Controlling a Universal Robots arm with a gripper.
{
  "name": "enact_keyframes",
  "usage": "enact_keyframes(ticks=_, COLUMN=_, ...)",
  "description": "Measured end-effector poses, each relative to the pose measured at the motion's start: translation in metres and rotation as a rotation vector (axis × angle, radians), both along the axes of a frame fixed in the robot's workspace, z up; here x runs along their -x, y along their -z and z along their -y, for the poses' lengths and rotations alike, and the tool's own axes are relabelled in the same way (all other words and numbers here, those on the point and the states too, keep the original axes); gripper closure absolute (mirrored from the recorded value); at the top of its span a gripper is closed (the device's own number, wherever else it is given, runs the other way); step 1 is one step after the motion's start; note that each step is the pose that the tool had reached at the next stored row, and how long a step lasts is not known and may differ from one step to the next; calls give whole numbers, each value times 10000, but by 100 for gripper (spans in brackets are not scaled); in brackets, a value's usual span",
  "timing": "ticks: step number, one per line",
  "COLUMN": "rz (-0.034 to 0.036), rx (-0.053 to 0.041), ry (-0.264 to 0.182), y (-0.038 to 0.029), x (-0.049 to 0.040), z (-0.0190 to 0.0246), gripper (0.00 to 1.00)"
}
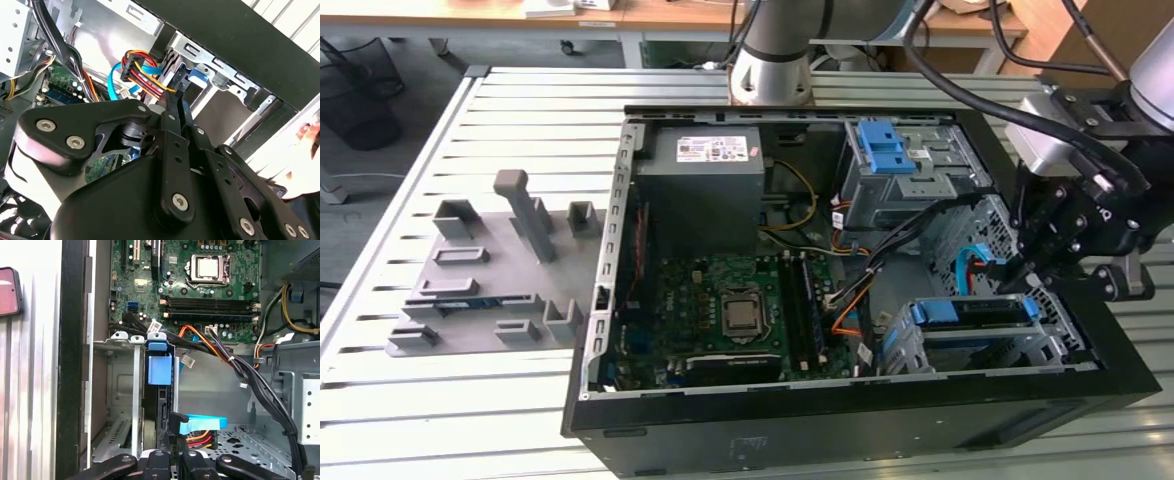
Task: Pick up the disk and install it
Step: 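Insert the first disk wire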
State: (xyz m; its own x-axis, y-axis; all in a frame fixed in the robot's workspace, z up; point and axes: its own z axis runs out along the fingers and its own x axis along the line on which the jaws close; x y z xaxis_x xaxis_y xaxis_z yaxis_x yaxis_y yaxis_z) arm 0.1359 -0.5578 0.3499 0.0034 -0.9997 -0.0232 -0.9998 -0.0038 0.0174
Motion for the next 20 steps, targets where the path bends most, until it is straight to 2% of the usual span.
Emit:
enact_keyframes(ticks=5, rz=-6, rx=-11, ry=185, y=49, x=0, z=0, gripper=84)
enact_keyframes(ticks=8, rz=-8, rx=-13, ry=217, y=75, x=4, z=14, gripper=84)
enact_keyframes(ticks=12, rz=-14, rx=-11, ry=218, y=96, x=48, z=17, gripper=84)
enact_keyframes(ticks=20, rz=-115, rx=-10, ry=424, y=129, x=28, z=20, gripper=84)
